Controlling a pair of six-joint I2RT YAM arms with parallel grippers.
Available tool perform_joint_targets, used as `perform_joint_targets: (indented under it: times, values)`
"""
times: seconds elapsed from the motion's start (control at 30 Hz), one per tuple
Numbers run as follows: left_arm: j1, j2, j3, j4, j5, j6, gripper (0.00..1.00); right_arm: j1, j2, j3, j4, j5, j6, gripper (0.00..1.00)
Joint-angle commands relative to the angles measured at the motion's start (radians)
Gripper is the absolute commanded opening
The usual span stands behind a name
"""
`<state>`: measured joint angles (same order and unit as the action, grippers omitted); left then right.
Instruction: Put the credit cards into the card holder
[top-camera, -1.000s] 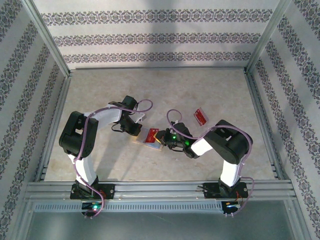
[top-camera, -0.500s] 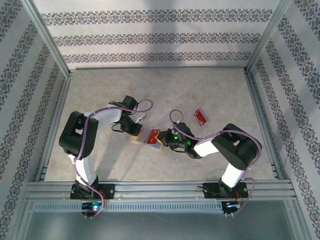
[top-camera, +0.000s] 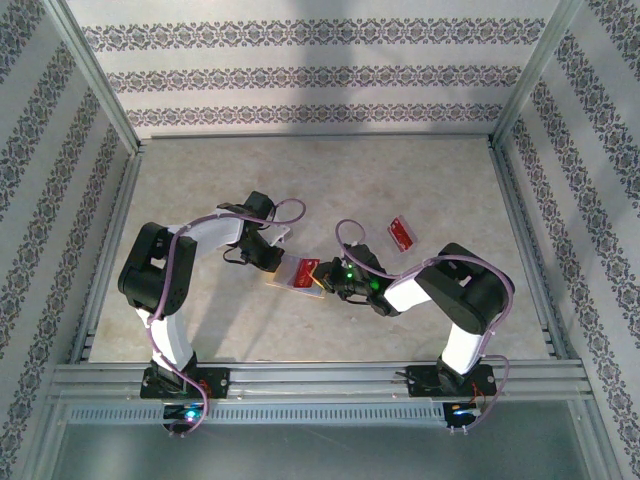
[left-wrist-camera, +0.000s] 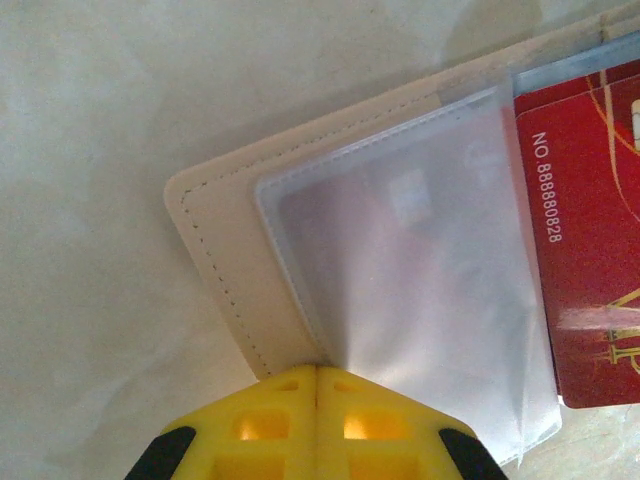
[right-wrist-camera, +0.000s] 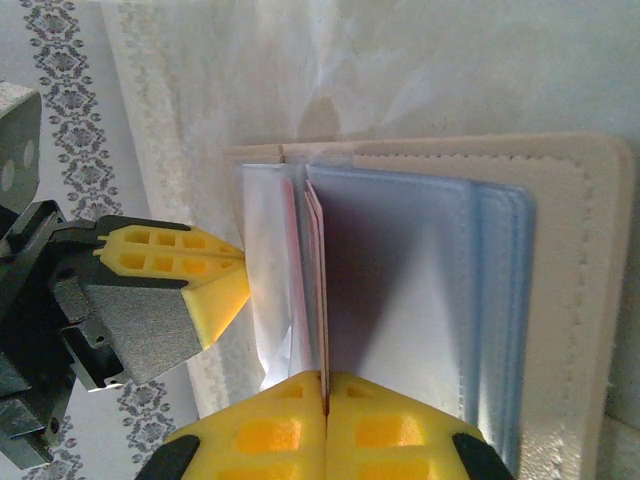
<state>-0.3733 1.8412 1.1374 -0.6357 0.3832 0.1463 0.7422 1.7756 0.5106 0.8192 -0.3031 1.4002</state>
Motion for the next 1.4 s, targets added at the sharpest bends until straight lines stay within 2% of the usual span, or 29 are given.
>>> perform_joint_targets:
  times: [0.0,0.3,0.73,1.37]
  values:
    - [-0.024,0.026,-0.010,-0.019,-0.010,-0.003,0.00,0.005,0.017,0.027,0.024,-0.006,-0.006,0.00]
    - [-0.024,0.027,-0.015,-0.014,-0.011,-0.004,0.00,0.010,-0.106,0.008,-0.101,0.021,-0.053,0.00]
    - [-0.026,0.023,-0.015,-0.015,-0.014,-0.002,0.00,0.011,-0.030,0.032,-0.042,0.008,-0.039,0.00]
    - [-0.026,0.028,-0.014,-0.016,-0.014,-0.001,0.00,0.011,-0.013,0.042,-0.021,0.004,-0.036,0.00]
